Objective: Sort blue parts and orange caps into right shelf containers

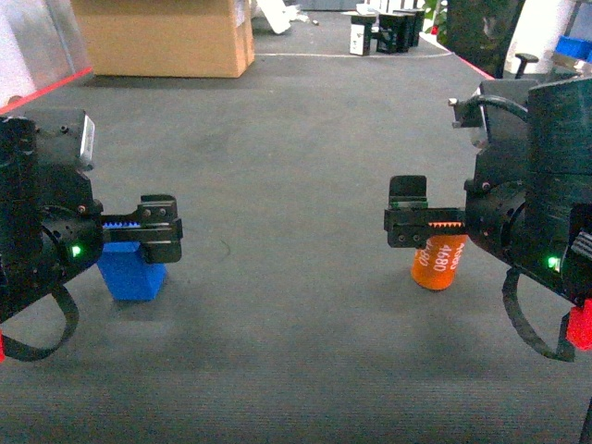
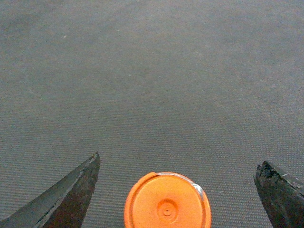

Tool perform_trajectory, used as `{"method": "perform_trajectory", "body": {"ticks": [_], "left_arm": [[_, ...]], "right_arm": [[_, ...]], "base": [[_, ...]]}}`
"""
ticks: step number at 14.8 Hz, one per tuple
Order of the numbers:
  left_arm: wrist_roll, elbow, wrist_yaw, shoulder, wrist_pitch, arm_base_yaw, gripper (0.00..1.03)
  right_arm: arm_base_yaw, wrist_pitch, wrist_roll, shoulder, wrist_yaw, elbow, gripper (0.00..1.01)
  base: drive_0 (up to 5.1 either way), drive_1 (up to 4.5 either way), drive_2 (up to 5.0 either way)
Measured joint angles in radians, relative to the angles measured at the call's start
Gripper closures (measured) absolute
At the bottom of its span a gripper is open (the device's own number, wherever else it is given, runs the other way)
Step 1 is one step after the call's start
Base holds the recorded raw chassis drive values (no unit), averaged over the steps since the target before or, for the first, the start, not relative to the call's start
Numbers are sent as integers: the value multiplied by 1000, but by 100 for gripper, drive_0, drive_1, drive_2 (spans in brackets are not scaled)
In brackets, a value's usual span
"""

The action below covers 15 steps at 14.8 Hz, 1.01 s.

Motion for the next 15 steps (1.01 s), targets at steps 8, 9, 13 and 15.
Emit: {"method": "perform_trajectory", "body": {"ticks": [8,9,13,15], "left_arm": [[-40,41,8,100,-53,2,5],[-41,44,6,100,-51,2,11],[-68,-98,-72,-143,87,-1,61],[-8,-171,-117,-368,76,-17,61]], "right_arm": [[-10,35,15,158,21,49,3],[-13,23,22,168,21,56,11],[-15,135,-7,-159,-16,-176,57],[-20,113,-18,-375,-10,-306,57]], "base": [[0,0,0],[0,0,0],[0,0,0],[0,0,0]]}}
